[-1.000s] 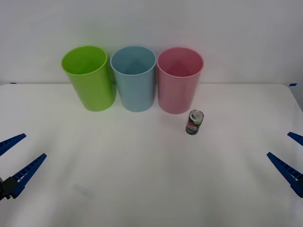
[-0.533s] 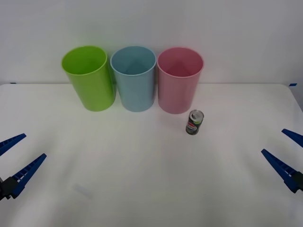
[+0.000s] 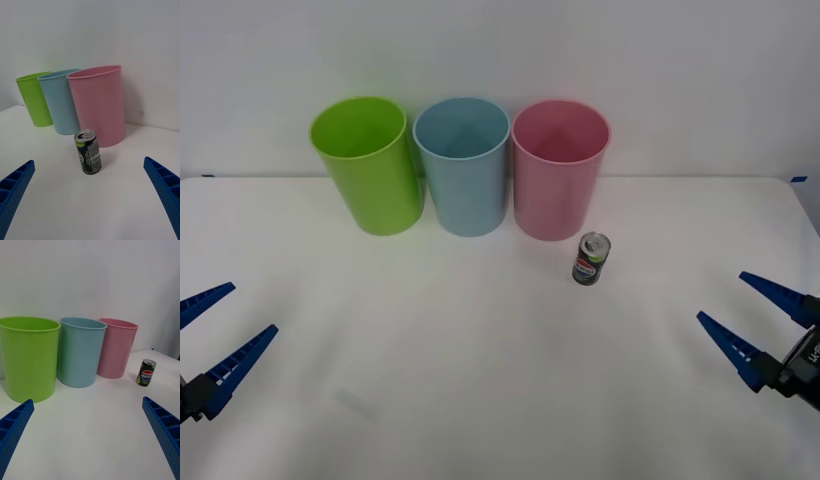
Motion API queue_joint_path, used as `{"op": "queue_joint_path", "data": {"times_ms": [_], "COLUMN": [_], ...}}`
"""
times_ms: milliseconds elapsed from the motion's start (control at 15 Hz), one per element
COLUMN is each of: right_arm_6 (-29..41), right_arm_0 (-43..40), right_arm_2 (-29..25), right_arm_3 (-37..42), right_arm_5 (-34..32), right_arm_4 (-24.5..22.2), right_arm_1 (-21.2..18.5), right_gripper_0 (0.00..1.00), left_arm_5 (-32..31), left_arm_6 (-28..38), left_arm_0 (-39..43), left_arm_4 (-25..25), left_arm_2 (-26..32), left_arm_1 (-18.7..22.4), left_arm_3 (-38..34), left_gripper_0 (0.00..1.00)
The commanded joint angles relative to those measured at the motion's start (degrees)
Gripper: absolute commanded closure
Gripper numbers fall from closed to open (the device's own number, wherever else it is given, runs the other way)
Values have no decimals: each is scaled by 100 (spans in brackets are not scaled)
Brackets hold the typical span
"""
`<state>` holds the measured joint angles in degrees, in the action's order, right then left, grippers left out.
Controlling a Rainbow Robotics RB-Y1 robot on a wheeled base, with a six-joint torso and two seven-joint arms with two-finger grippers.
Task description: Grasp the object on the table and drop it into the matching bin: aluminum can to the light blue bin, PET bottle to the pink bin.
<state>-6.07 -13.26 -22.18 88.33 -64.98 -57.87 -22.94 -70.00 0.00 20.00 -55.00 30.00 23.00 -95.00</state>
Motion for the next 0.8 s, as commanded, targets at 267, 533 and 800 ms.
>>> {"op": "queue_joint_path", "data": {"times_ms": [267, 533, 800], "right_arm_6": [-764, -870, -966], "right_arm_0": [61, 166, 368], "right_arm_2": [628, 1172, 1630], "right_arm_3": [-17, -17, -96], "right_arm_5": [846, 1488, 2059], "right_arm_4": [-5, -5, -67], "right_arm_1": [0, 0, 0], "right_gripper_0": [0, 0, 0], "left_arm_5": [0, 0, 0], "left_arm_6": [0, 0, 0], "left_arm_0": [0, 0, 0], "left_arm_4": [0, 0, 0], "left_arm_2": [0, 0, 0], "left_arm_1": [0, 0, 0], "left_arm_3": [0, 0, 0], "left_gripper_0": [0, 0, 0]}}
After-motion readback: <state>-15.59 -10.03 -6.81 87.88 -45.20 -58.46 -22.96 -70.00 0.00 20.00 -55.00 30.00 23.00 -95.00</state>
